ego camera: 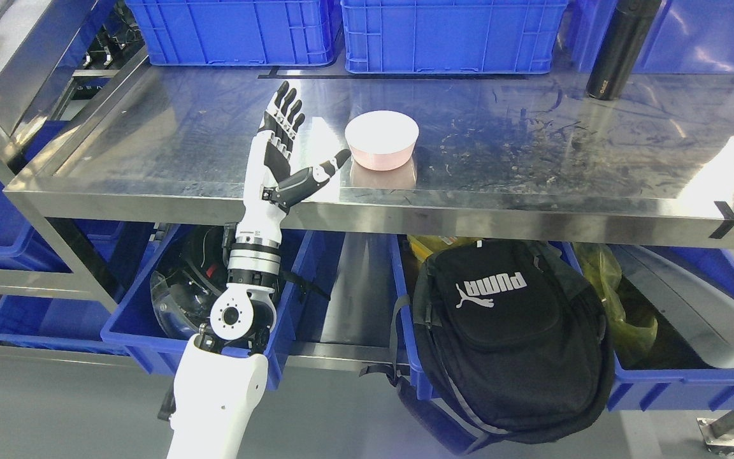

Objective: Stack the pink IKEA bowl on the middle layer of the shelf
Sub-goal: 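Swing the left hand down and sideways toward the pink bowl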

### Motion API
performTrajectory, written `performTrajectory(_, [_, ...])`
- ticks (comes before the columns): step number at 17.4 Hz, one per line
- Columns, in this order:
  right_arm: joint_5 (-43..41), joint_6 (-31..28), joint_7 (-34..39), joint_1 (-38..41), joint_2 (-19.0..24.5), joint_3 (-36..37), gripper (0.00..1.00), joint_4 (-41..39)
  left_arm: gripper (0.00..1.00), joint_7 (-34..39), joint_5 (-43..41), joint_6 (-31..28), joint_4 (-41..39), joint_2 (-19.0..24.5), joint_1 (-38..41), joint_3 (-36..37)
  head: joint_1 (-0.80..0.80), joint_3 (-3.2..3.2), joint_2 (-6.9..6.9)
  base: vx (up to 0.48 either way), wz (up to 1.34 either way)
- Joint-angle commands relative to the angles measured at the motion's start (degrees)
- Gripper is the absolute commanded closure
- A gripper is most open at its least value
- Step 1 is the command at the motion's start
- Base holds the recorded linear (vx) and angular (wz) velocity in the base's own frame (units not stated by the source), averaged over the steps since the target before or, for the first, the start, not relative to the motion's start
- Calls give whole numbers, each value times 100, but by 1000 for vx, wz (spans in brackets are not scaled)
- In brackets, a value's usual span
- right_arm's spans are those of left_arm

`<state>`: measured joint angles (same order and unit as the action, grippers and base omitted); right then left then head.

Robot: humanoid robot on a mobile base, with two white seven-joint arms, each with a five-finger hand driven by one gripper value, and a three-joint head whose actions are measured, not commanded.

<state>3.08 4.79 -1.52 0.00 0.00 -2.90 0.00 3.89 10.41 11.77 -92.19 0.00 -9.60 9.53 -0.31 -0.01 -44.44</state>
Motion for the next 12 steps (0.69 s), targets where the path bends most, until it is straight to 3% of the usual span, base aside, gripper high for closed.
performTrajectory(1, [0, -4, 3, 132, -100, 0, 0, -100, 0, -2, -4, -43, -9, 100, -86, -47, 0, 0, 0, 0, 0])
performTrajectory(4, [0, -4, 3, 132, -100, 0, 0, -100, 0, -134, -21, -34, -9, 100, -428, -161, 0, 0, 0, 0, 0])
performTrajectory(5, [0, -4, 3, 132, -100, 0, 0, -100, 0, -256, -108, -34, -1, 358, -603, -153, 0, 0, 0, 0, 0])
performTrajectory(8, [0, -4, 3, 132, -100, 0, 0, -100, 0, -1010, -1369, -60, 26, 1080, -999, -118, 0, 0, 0, 0, 0])
performTrajectory(12, [0, -4, 3, 132, -100, 0, 0, -100, 1, -2189, -2778, -78, -18, 1458, -1386, -162, 0, 0, 0, 0, 0])
